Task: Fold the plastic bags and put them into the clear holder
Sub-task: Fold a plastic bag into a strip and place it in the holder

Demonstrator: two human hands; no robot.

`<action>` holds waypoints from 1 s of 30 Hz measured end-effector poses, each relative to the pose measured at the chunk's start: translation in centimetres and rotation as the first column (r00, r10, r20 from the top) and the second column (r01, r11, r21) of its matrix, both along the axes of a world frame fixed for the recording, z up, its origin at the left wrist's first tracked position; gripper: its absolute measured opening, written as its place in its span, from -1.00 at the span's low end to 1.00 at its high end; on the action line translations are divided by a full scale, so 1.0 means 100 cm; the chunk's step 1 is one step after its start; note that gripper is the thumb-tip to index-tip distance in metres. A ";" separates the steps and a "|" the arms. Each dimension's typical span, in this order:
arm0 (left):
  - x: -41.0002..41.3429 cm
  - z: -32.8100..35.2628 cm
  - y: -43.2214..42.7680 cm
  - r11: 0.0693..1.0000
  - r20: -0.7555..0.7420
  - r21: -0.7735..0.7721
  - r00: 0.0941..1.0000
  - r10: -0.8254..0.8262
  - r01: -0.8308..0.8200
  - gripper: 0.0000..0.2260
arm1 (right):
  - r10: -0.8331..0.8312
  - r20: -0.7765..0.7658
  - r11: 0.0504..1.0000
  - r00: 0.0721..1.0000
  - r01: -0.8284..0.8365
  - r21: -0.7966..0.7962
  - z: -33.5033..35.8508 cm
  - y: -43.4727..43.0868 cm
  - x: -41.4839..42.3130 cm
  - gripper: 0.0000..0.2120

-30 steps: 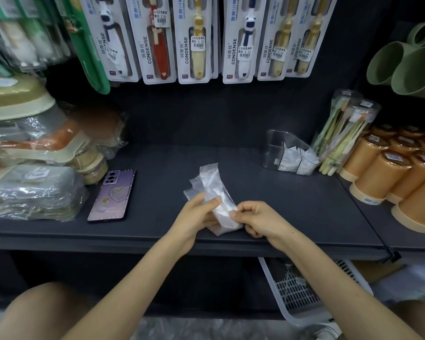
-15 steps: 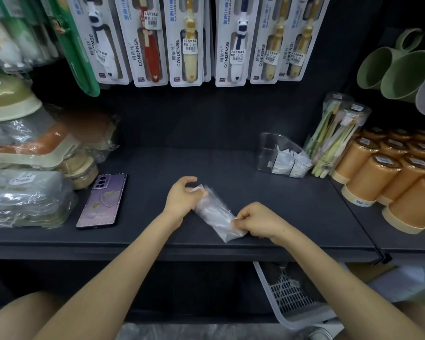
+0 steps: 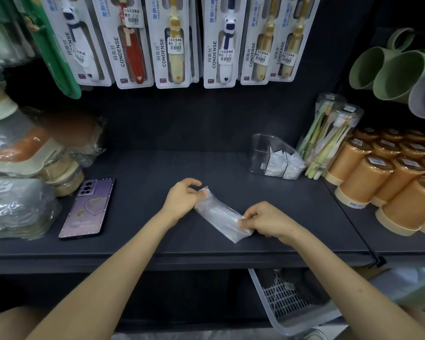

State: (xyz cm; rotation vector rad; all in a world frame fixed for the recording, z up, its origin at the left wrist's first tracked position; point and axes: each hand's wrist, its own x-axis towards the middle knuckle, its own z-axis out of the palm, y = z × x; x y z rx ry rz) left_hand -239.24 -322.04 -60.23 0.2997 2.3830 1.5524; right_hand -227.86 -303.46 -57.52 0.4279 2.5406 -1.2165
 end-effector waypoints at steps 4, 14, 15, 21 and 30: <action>-0.002 -0.002 0.000 0.997 -0.064 -0.075 0.998 0.006 -0.011 -0.73 | -0.017 -0.021 1.000 1.000 0.017 0.020 -0.004 -0.001 -0.003 -0.80; -0.003 -0.010 -0.004 0.983 -0.441 -0.159 0.898 0.010 -0.089 -0.82 | -0.055 -0.041 0.996 0.998 0.058 0.070 -0.018 -0.001 -0.011 -0.68; -0.001 -0.010 -0.007 0.977 -0.582 -0.198 0.811 -0.056 -0.075 -0.84 | -0.058 -0.041 0.995 0.997 0.061 0.073 -0.018 -0.002 -0.011 -0.68; 0.017 -0.019 -0.015 0.780 -0.506 -0.541 0.619 -0.601 0.315 -0.45 | -0.053 -0.052 0.994 0.997 0.058 0.097 -0.016 -0.004 -0.012 -0.76; 0.019 -0.031 -0.012 0.683 -0.356 -0.658 0.667 -0.654 0.318 -0.10 | -0.208 -0.252 0.968 0.945 0.235 0.085 -0.008 -0.007 0.014 -0.67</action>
